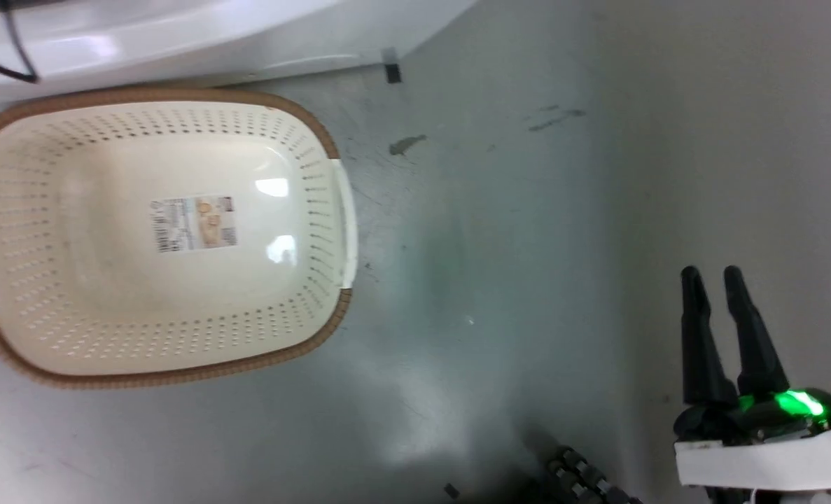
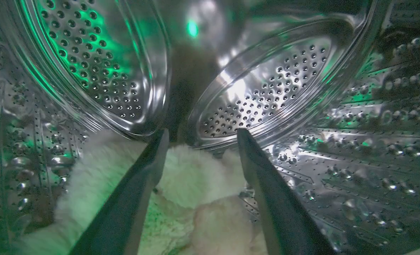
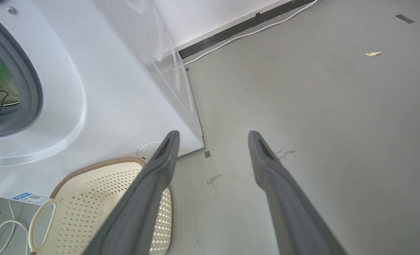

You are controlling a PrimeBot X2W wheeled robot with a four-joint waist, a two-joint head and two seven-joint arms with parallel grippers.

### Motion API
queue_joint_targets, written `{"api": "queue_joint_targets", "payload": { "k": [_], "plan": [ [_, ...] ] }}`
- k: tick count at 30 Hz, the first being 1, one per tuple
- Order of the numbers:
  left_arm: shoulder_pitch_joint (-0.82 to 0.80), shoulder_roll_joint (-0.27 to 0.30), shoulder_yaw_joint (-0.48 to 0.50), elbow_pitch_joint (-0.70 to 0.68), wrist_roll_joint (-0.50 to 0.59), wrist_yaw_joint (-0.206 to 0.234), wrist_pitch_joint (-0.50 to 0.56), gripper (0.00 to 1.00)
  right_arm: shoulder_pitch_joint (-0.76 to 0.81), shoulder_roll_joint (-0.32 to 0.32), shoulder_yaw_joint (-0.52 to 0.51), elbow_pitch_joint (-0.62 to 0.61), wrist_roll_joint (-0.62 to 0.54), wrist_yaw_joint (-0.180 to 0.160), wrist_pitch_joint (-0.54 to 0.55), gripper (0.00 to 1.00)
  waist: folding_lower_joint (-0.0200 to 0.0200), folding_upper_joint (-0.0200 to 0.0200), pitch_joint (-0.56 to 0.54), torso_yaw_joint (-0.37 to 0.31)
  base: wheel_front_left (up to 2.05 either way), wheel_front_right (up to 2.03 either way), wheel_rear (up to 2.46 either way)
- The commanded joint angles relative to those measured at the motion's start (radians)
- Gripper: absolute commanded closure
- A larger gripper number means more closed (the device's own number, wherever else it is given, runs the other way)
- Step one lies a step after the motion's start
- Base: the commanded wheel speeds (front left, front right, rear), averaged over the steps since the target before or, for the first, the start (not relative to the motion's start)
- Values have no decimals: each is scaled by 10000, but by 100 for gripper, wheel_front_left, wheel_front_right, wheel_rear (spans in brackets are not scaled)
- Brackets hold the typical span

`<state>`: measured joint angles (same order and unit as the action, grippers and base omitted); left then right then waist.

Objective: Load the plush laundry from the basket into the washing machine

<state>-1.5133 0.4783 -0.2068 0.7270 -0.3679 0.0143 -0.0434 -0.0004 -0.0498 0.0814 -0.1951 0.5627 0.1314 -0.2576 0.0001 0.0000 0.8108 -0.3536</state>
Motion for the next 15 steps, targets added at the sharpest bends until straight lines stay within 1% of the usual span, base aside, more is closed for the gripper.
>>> {"api": "queue_joint_targets", "payload": {
  "k": [1, 6, 10, 15],
  "plan": [
    [171, -132, 9, 0, -131, -72, -133, 0, -217, -4, -80, 55, -45, -7, -42, 0, -1, 0, -187, 227, 0, 0, 0],
    [818, -668, -105, 36, -418, -335, -671, 0, -538, -4, -391, 255, -260, -7, -42, 0, -1, 0, -728, 790, 0, 0, 0],
    [1500, -1182, -151, 110, -691, -441, -1116, 0, -704, -4, -564, 508, -408, -7, -42, 0, -1, 0, -1334, 1265, 0, 0, 0],
    [2523, -1649, -190, 186, -977, -543, -1558, 0, -833, -4, -595, 941, -664, -7, -42, 0, -1, 0, -2285, 1743, 0, 0, 0]
  ]
}}
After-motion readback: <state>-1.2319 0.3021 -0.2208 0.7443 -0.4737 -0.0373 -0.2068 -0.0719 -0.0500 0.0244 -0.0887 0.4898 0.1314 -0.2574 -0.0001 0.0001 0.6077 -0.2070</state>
